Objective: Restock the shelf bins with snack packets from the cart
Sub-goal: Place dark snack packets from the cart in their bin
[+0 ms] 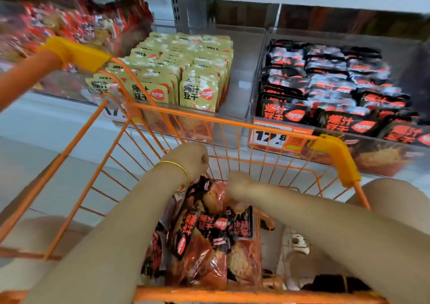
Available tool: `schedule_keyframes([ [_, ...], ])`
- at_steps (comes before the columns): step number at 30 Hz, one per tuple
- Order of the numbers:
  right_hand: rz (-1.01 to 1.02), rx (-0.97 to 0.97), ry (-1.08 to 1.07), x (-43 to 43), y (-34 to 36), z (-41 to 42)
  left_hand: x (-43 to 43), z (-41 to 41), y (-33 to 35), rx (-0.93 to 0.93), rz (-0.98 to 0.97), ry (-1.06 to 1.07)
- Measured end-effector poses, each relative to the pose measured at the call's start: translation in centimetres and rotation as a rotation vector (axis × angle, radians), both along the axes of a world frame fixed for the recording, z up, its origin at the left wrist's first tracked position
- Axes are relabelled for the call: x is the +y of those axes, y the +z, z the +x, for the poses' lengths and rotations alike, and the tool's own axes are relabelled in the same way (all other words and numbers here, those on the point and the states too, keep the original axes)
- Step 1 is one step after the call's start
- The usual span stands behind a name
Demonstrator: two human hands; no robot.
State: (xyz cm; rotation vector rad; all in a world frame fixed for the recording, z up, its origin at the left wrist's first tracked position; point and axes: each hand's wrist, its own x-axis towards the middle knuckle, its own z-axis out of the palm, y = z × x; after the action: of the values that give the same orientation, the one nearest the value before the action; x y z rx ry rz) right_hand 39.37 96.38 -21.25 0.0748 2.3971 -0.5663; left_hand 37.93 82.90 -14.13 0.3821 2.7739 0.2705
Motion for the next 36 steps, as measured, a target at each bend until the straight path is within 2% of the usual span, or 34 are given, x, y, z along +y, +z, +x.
schedule_keyframes([
  [3,-0.057,0.093,0.051,1.7,5.2,0.7,0.2,-0.2,0.2,-0.013,0.018,0.023],
  [5,-0.164,0.165,0.052,3.8,7.9,1.8,0.6,0.3,0.7,-0.104,0.084,0.059],
  [10,-0.519,0.234,-0.173,8.2,11.7,5.8,1.2,1.5,2.6,-0.287,0.345,0.122],
  [11,-0.526,0.283,-0.171,8.7,11.8,6.4,1.4,1.8,3.1,-0.299,0.436,0.125],
  [13,-0.384,0.473,-0.082,9.5,11.9,7.0,2.2,2.4,4.5,-0.304,0.638,0.15],
  [15,-0.265,0.63,0.031,10.1,12.7,7.4,3.7,2.9,6.7,-0.205,0.726,0.105],
  [16,-0.272,0.677,0.044,10.5,13.3,7.5,4.6,2.8,7.8,-0.095,0.704,0.038],
  [19,-0.286,0.875,-0.033,12.1,15.3,7.5,8.0,2.9,11.8,0.253,0.614,-0.171],
  [22,-0.191,1.148,-0.133,14.7,17.1,7.5,11.1,2.7,14.7,0.423,0.69,-0.269],
  [24,-0.16,1.245,-0.197,16.6,17.4,7.3,13.2,2.4,15.4,0.527,0.731,-0.324],
  [27,-0.135,1.247,-0.303,18.5,16.3,6.7,16.0,2.0,14.3,0.594,0.728,-0.35],
  [32,-0.023,1.155,-0.344,19.6,13.8,5.6,17.9,1.0,10.8,0.557,0.6,-0.32],
  [34,-0.129,1.22,-0.377,19.4,14.2,5.8,17.9,0.6,9.8,0.545,0.547,-0.326],
  [36,-0.175,1.338,-0.321,19.2,14.9,5.9,18.0,0.1,9.2,0.539,0.502,-0.326],
])
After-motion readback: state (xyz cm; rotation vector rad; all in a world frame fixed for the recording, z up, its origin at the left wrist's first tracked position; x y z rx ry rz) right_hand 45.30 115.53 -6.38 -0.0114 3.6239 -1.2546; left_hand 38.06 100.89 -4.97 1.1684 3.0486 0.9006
